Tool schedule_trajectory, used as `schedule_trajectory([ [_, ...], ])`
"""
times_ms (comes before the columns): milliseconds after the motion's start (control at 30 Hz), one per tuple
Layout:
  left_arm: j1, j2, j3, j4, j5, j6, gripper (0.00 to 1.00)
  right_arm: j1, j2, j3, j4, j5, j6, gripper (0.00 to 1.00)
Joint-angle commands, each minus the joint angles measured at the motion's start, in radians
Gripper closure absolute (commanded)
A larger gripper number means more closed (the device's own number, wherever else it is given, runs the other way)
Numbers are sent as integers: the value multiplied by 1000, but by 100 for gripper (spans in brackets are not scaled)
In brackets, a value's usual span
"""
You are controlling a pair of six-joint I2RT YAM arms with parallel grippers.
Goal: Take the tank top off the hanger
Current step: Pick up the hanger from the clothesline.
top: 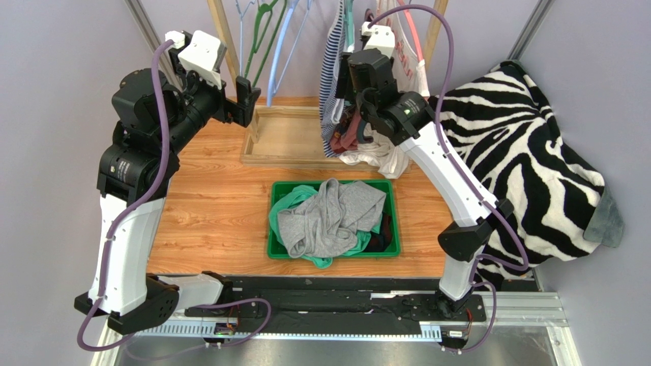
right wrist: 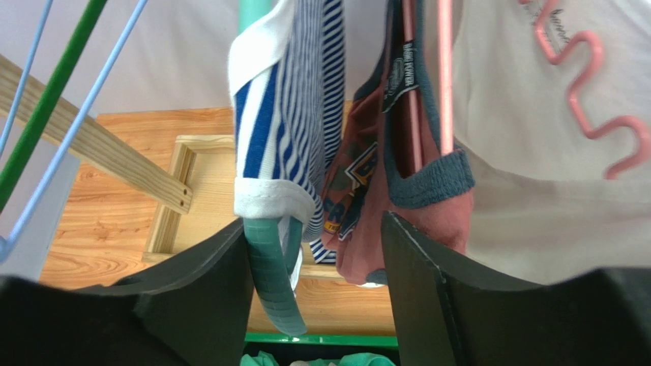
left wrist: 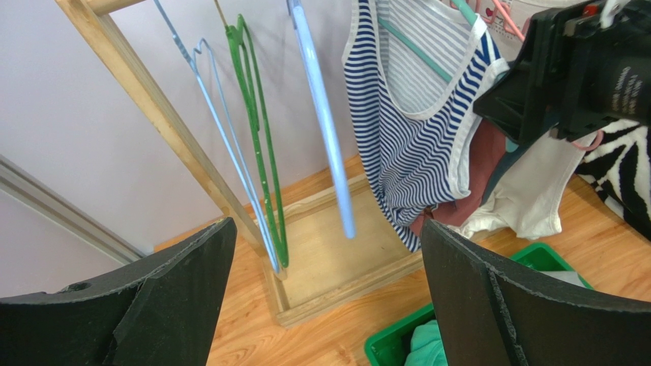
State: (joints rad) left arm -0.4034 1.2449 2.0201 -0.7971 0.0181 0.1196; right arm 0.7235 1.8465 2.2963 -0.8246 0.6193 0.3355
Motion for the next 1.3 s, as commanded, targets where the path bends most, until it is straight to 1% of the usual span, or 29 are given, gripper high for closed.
schedule_trajectory([
  [0, 5, -21, -8, 4, -1, 11, 2, -36, -86, -23, 53, -21, -21, 33],
  [33, 5, -24, -9, 3, 3, 9, 2, -42, -82, -18, 56, -64, -27, 30],
  [100, 5, -28, -15, 2, 5, 6, 2, -68, -67, 14, 58, -111, -38, 28],
  [133, 5, -33, -18, 1, 3, 8, 2, -79, -46, 31, 56, -168, -41, 27],
  [233, 5, -47, -34, 2, -3, 17, 2, -127, 6, 110, 36, -268, -38, 27],
  [300, 5, -56, -44, 2, -7, 20, 2, -159, 39, 162, -10, -285, -36, 26],
  [367, 5, -62, -52, 2, -9, 22, 2, -196, 60, 207, -37, -305, -30, 27],
  [533, 5, -64, -60, 2, -12, 25, 1, -249, 16, 141, -24, -349, -58, 31],
  [667, 5, -64, -55, 1, -6, 17, 1, -292, 28, 155, -41, -427, -85, 37],
  [767, 3, -68, -57, 1, -4, 15, 1, -300, 43, 164, -35, -489, -115, 38],
  [933, 5, -79, -73, 2, -9, 22, 1, -299, 37, 172, 22, -651, -148, 43],
  [1067, 5, -87, -83, 1, -9, 23, 1, -300, 33, 172, 51, -708, -179, 45],
  [1100, 5, -88, -83, 1, -10, 23, 1, -299, 31, 172, 61, -704, -179, 50],
  [1167, 5, -88, -83, 1, -12, 25, 1, -299, 34, 172, 67, -702, -184, 55],
  [1200, 3, -90, -84, 1, -12, 25, 1, -299, 36, 172, 71, -693, -188, 60],
  [1233, 5, -90, -83, -1, -10, 23, 1, -302, 39, 172, 71, -685, -188, 65],
  [1267, 3, -93, -86, 1, -12, 25, 1, -297, 45, 169, 71, -681, -191, 73],
])
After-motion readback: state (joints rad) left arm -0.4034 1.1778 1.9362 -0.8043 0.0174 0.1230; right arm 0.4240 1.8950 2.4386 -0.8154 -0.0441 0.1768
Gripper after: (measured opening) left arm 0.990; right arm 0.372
